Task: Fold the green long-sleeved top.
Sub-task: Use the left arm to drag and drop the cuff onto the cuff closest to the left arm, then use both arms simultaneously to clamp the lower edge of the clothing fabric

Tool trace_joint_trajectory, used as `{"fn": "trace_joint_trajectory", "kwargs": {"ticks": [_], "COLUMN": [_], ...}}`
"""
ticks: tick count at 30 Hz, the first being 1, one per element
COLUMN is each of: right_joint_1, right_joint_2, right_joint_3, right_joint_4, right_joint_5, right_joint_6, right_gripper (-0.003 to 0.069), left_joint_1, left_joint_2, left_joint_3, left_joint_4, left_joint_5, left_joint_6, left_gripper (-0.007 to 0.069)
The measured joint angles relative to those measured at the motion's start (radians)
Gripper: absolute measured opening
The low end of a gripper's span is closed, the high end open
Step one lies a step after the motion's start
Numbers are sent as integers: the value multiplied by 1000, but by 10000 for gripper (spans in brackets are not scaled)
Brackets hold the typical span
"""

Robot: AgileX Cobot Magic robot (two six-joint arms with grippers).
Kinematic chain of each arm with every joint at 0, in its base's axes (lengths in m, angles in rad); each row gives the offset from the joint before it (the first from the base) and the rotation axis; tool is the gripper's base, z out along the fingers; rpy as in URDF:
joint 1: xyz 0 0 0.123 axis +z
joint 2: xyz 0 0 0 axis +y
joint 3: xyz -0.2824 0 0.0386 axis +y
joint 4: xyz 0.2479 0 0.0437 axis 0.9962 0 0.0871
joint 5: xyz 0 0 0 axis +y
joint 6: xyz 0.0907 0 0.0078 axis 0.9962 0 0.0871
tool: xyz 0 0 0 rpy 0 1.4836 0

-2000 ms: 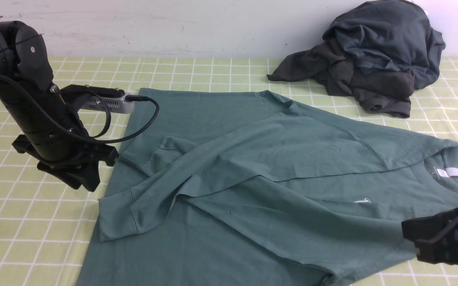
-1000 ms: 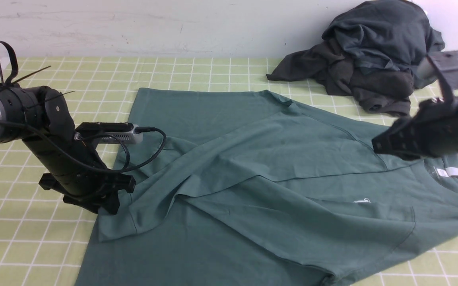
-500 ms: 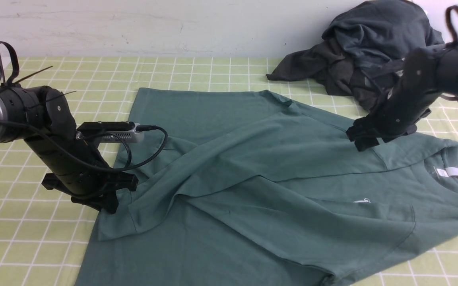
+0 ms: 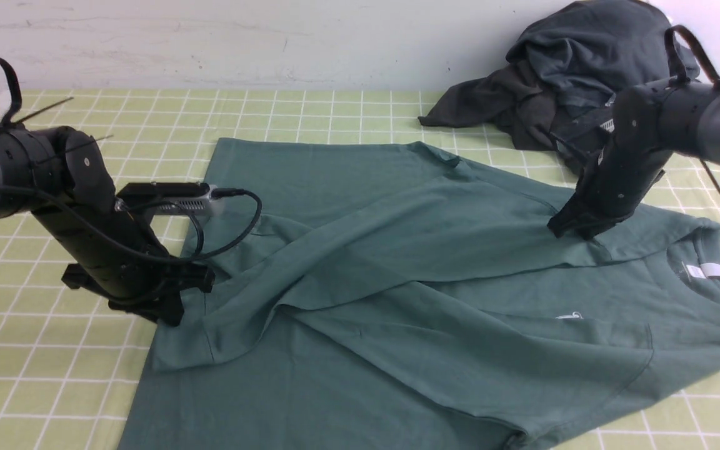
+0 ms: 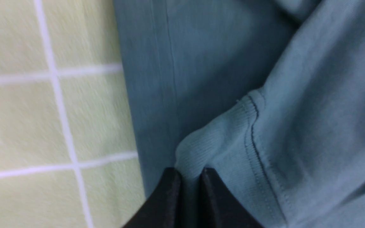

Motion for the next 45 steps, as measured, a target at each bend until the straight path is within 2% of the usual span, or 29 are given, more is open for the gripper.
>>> {"fn": "trace_joint_trajectory", "kwargs": {"ticks": [11,16,18,19,20,23,28,30,34,37,41,45], "right_joint_1": [-60,-62,-63,-63,-64,-67,-67,-67,-67,-70,-76,-77], "right_joint_2": [4,4,4,4,4,1,-44,-122,-217,-256,-188,-49], "right_joint_3": [-90,-90,-90,-91,-98,-122,-139,-141,-145,-150,-150,-150], "right_joint_4": [-13,-11,-13,-15,-18,-19,-17,5,63,148,272,324], "right_joint_5": [-25,-25,-24,-24,-14,33,106,144,194,171,121,85], "right_joint_6": [19,19,19,19,21,36,73,81,71,14,-68,-96], "right_gripper": [1,53,97,111,155,216,244,240,209,150,40,-6], "left_joint_1": [0,-3,-3,-3,-3,-3,-3,-18,-66,-125,-200,-237], "left_joint_2": [-7,-7,-7,-7,-7,-11,-64,-137,-208,-262,-320,-395], "left_joint_3": [-118,-118,-118,-118,-130,-169,-216,-217,-218,-203,-113,2], "left_joint_4": [32,45,53,54,63,67,39,-5,-5,1,23,43], "left_joint_5": [-4,0,4,5,24,98,190,225,284,365,429,429], "left_joint_6": [42,91,112,113,113,100,56,52,65,80,82,69], "left_gripper": [44,76,135,141,211,306,369,379,378,378,378,377]}}
